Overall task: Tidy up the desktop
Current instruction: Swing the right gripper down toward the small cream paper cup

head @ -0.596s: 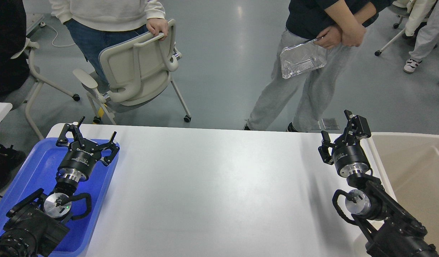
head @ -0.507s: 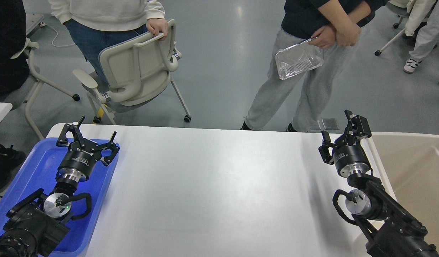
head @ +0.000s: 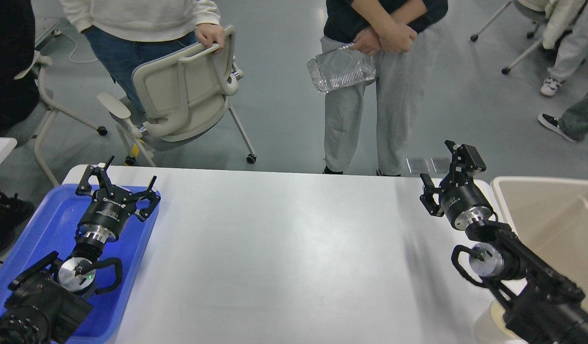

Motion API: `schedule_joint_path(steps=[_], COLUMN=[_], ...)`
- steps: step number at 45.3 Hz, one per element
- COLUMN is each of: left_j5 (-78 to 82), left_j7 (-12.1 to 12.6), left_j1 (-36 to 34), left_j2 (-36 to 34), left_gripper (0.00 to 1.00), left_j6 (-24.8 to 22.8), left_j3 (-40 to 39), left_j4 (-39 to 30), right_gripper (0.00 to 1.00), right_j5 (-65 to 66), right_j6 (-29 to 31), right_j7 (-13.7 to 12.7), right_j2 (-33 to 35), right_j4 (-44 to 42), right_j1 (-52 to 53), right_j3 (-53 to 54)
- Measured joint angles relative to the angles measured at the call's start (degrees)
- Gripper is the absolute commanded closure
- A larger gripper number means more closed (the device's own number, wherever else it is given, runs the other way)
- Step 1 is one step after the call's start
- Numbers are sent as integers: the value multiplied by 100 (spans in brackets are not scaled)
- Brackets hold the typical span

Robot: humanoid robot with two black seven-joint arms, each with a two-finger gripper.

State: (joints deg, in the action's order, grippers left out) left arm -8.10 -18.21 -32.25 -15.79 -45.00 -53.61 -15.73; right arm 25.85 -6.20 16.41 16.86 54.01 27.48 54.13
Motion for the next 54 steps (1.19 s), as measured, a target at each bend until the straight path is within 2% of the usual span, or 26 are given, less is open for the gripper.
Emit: schedule_joint_path(steps=[8,13,16,28,34,43,54], left_j5=[1,2,2,2,2,7,7], left_j7=[0,0,0,1,2,2,2], left_j1=[-1,-1,-1,-1,-1,-4,-7], left_j2=[1,2,2,-2,-2,2,4], left_gripper=[0,0,0,0,0,0,0], left_j6=[0,0,0,0,0,0,0], left_j3=[0,0,0,0,0,0,0], left_j4=[0,0,0,0,0,0,0], right_gripper=[0,0,0,0,0,0,0], right_j5=[-76,78,490,2630,3681,5011,6146], right_j6=[359,790,1255,2715,3226,3527,3376], right_j7=[-719,-955,-1072,-1228,-1255,-1256,-1195], right_j2=[1278,2141,2775,4059,4430,4778,5036], right_j4=[726,1250,1679,2864,3252,3531,3611], right_j1=[753,1350,1876,2873,3114,3231,3041], right_j3=[-1343,-2233,-2876,-3869,-4187,-4783,-5330])
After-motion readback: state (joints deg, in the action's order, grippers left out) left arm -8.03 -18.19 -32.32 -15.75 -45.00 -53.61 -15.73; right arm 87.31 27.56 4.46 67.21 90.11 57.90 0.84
